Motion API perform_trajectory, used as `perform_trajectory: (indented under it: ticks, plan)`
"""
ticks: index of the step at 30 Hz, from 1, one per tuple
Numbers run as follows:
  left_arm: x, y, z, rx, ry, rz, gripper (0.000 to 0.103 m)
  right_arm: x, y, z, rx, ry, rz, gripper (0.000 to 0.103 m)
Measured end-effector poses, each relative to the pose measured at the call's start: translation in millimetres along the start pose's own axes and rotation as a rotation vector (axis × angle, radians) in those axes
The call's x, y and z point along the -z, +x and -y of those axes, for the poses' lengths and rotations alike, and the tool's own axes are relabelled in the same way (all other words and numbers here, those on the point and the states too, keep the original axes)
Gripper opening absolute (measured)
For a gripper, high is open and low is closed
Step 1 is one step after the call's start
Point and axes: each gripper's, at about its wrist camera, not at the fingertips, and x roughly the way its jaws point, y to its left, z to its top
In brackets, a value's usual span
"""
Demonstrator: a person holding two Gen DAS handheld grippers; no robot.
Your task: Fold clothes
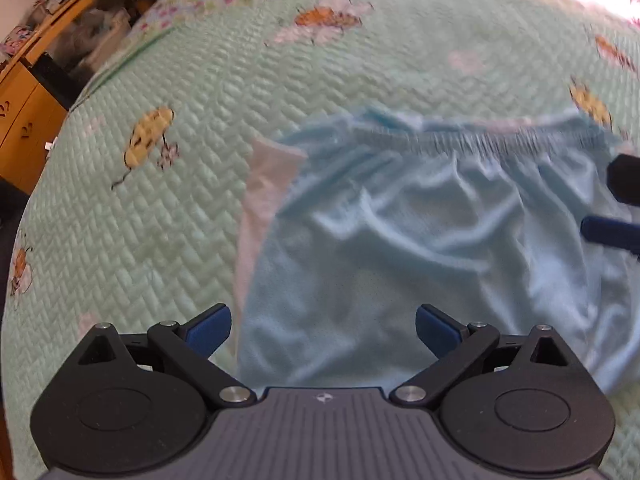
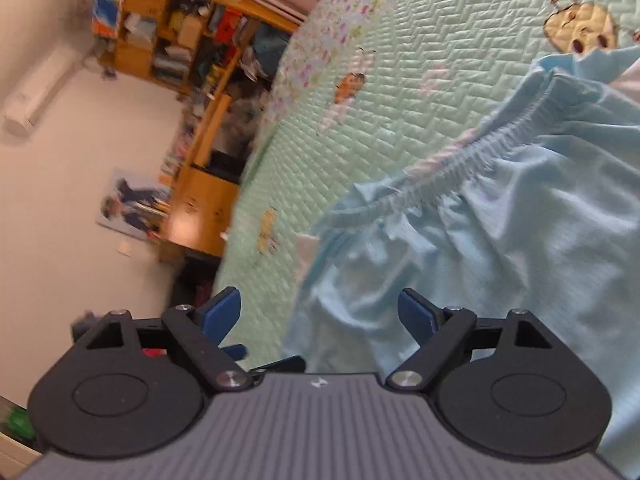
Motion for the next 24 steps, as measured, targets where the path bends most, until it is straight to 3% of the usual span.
perform_trajectory:
  ticks: [4,9,14,18,21,24]
  plan:
    - [-27.3,21.9,-13.1,0.167,-0.076,0.016,0.099,-18.1,25.2,9.6,0.042,-0.015,-0.014,0.086]
    - [-56.9,57.2,-12.1,0.067,-0.077,0.084,0.099,-48.0,42.3,47.3,0.056,0.053,0.016,0.086]
    - [-73.2,95.2,-23.1,-0.052,-0.066,0.075,0.099,-67.2,52.3,76.4,-0.009,0.1,0.034,0.086]
    - [-73.0,100.8,-30.9,-0.029,-0.082,0.092,0.102,-68.1,50.5,76.7,-0.036,0.077,0.051,0.086]
    - [-70.9,90.1,-29.9,-0.019,-0.098,0.123,0.091,-60.7,35.3,66.6,-0.054,0.039,0.079,0.086]
    - [-64.4,66.7,-17.9,0.038,-0.059,0.187,0.092,-49.9,14.4,55.7,-0.091,0.015,0.092,0.086]
